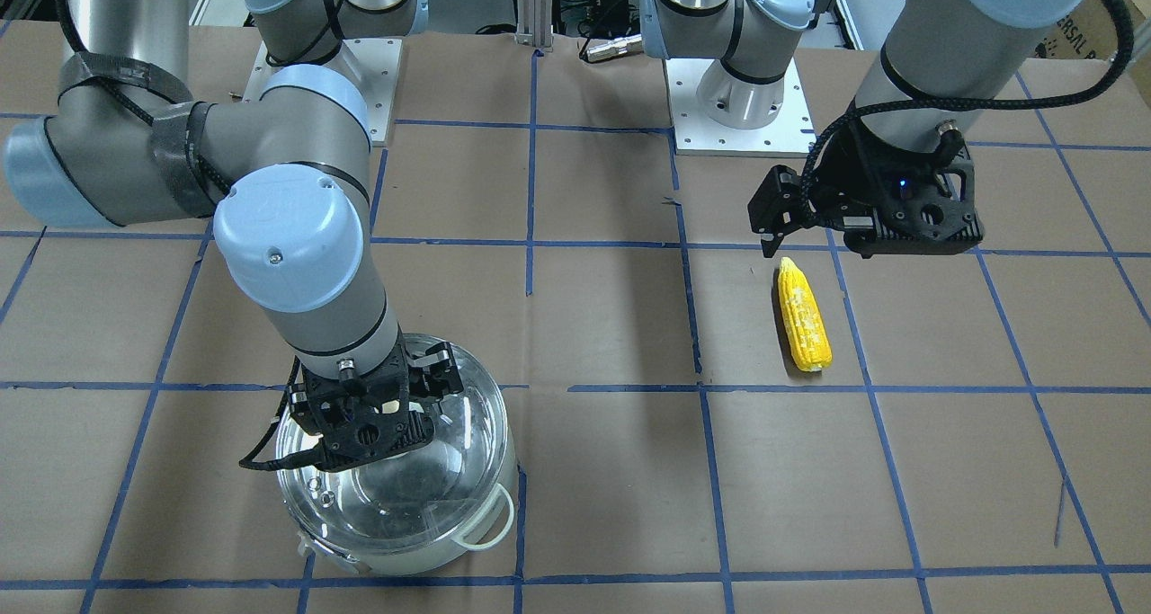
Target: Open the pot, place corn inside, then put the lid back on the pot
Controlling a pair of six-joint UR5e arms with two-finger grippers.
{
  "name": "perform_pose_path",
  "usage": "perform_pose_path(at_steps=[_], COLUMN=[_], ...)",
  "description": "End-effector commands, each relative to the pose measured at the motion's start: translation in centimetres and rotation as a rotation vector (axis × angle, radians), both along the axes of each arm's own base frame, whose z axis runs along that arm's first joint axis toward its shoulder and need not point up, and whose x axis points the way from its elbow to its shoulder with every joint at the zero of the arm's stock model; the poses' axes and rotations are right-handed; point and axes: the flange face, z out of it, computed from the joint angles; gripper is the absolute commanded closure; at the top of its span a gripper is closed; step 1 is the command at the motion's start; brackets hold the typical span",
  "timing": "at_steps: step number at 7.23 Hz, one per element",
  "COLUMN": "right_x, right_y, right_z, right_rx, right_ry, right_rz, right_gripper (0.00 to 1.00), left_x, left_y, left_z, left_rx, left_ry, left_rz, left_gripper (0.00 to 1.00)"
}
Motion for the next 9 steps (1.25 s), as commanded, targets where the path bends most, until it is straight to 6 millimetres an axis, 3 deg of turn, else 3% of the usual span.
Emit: perform_pose_path(at_steps=[1, 3, 4, 5, 6, 7, 8, 9], right_x=[-0.2, -0.5, -0.7, -1.3, -2.2, -3.4, -5.4, -7.6], right_y=[-0.1, 0.2, 0.3, 0.8, 2.9, 5.5, 8.5, 11.2], right_z=[0.3, 1.4, 3.2, 6.8, 11.1, 13.8, 14.7, 14.1], right_rx=[-0.001, -0.010, -0.001, 0.018, 0.013, 0.022, 0.054, 0.070], right_ry=[0.020, 0.042, 0.043, 0.039, 0.036, 0.037, 0.040, 0.043], right_rz=[0.008, 0.015, 0.010, 0.002, -0.004, 0.003, 0.030, 0.008], right_gripper=[0.61, 0.69, 0.70, 0.70, 0.70, 0.72, 0.74, 0.74], left_x=[0.0, 0.0, 0.0, 0.0, 0.0, 0.0, 0.2, 0.3], left_y=[0.4, 0.4, 0.5, 0.1, 0.1, -0.2, 0.0, 0.0], left_z=[-0.1, 0.1, 0.3, 0.4, 0.5, 0.1, 0.5, 0.3], left_rx=[0.003, -0.001, -0.004, -0.007, -0.009, -0.003, -0.009, -0.006], left_ry=[-0.001, -0.001, -0.001, -0.002, -0.002, -0.001, -0.006, -0.004], left_rz=[-0.001, -0.010, -0.010, -0.010, -0.011, -0.011, -0.012, -0.018], left_gripper=[0.00, 0.00, 0.00, 0.00, 0.00, 0.00, 0.00, 0.00])
